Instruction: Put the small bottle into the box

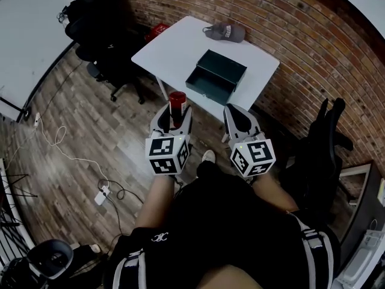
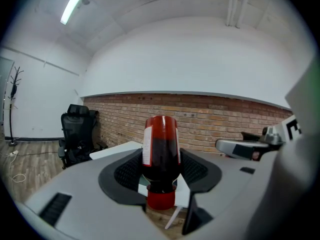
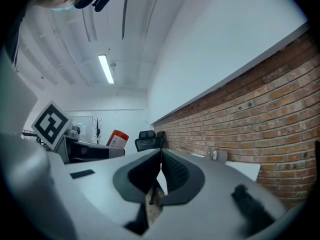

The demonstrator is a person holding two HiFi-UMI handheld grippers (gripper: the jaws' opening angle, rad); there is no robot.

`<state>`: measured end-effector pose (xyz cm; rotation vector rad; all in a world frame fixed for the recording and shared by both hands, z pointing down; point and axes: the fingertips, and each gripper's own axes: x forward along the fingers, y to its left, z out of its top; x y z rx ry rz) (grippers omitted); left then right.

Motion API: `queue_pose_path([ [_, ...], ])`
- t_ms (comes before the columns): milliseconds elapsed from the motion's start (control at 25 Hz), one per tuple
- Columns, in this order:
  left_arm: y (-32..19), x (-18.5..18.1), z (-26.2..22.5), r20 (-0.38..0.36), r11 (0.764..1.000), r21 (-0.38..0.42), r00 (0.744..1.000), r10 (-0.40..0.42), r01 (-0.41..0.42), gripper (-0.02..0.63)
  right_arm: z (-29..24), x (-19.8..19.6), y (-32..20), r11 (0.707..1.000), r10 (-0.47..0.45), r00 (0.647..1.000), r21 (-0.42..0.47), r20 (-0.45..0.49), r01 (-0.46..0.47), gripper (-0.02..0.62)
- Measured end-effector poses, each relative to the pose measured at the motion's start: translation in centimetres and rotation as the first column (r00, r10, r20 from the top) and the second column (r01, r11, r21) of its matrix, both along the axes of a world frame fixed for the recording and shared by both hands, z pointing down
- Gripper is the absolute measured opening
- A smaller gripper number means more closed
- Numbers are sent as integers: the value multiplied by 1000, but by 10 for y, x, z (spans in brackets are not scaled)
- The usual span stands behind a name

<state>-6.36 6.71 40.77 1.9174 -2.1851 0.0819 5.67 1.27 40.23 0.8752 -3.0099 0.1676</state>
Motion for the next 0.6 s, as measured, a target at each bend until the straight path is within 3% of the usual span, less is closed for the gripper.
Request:
queue_pose_path([
  [600, -96, -62, -2, -19, 997, -37, 997, 70, -71, 227, -9, -72, -97, 1000, 29, 999, -1, -14, -29, 31],
])
